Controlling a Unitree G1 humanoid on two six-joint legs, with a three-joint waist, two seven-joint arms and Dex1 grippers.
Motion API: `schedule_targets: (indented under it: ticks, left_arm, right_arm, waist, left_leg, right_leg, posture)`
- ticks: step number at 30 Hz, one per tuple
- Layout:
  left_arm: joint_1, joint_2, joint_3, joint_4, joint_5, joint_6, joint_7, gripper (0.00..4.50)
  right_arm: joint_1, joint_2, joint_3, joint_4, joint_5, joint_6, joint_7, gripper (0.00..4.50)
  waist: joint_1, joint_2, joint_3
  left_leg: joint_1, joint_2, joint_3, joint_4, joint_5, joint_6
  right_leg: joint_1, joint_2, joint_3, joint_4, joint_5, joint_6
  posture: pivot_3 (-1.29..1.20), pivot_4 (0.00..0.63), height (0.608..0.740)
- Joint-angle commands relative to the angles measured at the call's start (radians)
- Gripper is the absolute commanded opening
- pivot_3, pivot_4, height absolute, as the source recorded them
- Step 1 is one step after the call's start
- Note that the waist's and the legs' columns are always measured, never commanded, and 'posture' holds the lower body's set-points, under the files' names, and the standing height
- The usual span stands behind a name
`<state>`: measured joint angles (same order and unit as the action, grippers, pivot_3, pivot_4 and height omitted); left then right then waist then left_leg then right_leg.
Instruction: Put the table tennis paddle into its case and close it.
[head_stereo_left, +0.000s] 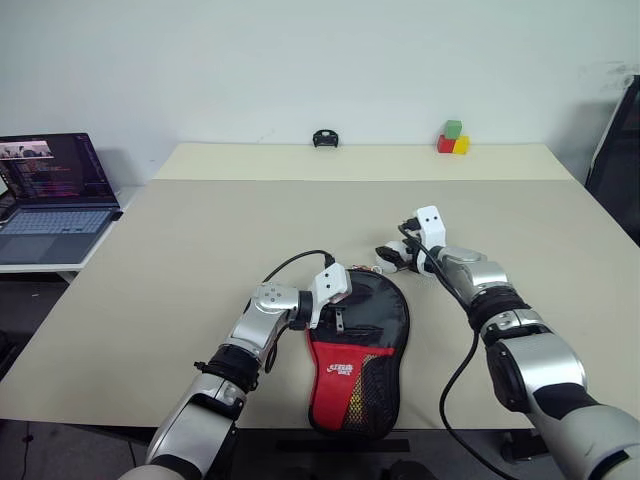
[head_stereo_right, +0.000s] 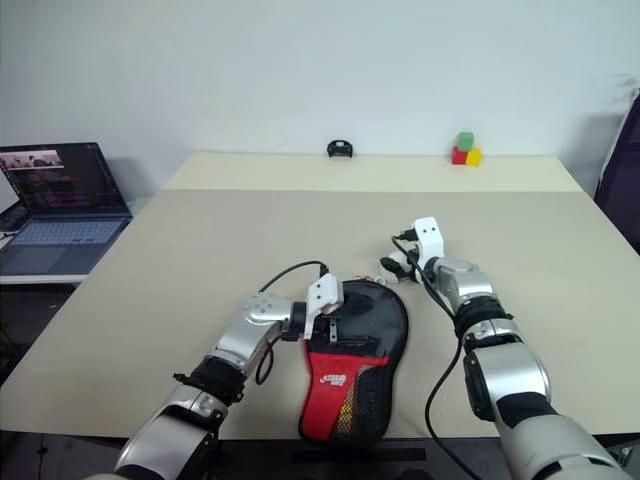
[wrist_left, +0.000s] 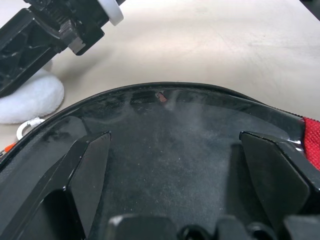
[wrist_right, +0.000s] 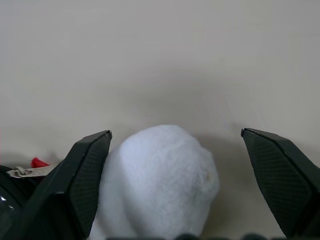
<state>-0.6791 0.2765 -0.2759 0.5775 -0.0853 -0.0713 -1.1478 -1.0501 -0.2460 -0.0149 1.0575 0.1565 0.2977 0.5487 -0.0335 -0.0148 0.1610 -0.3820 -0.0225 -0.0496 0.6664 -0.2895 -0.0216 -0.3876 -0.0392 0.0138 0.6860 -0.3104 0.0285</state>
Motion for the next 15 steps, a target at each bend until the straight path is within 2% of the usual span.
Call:
schedule_targets:
  ticks: [1,3,11,14,15]
  left_arm:
    - [0.011,-0.003,-0.016,0.025,0.025,-0.001,0.000,4.50]
    - [0.008,-0.005,-0.016,0.034,0.028,-0.007,0.003,4.50]
    - [-0.010,-0.013,-0.010,0.102,0.044,-0.037,0.022,4.50]
    - [-0.009,-0.016,-0.010,0.131,0.047,-0.047,0.021,4.50]
    - [-0.008,-0.017,-0.010,0.141,0.047,-0.049,0.019,4.50]
  right_arm:
    - [-0.021,0.003,-0.015,-0.015,-0.008,-0.007,0.003,4.30]
    - [-0.016,0.004,-0.015,-0.024,-0.011,-0.002,0.006,3.90]
    - [0.003,-0.001,-0.016,-0.083,-0.018,0.032,0.019,1.12]
    - [0.002,-0.005,-0.023,-0.108,-0.015,0.040,0.011,0.39]
    - [0.002,-0.008,-0.023,-0.118,-0.015,0.044,0.010,0.27]
  waist:
    - [0.000,0.000,0.000]
    - [0.000,0.000,0.000]
    - [0.001,0.000,0.000]
    - [0.001,0.000,0.000]
    - [0.001,0.000,0.000]
  left_leg:
    - [0.000,0.000,0.000,0.000,0.000,0.000]
    - [0.000,0.000,0.000,0.000,0.000,0.000]
    - [0.001,0.000,0.000,0.003,0.000,0.001]
    - [0.001,0.000,0.000,0.007,-0.001,0.002]
    - [0.001,0.000,0.000,0.008,-0.002,0.003]
  right_leg:
    - [0.000,0.000,0.000,0.000,0.000,0.000]
    - [0.000,0.000,0.000,0.001,0.000,0.000]
    - [0.000,0.000,0.000,0.005,0.000,0.000]
    - [0.000,0.000,0.000,0.008,0.000,0.000]
    - [0.000,0.000,0.000,0.010,0.000,0.000]
  posture:
    - [0.00,0.150,0.740]
    - [0.00,0.150,0.740]
    - [0.00,0.150,0.740]
    - [0.00,0.150,0.740]
    - [0.00,0.150,0.740]
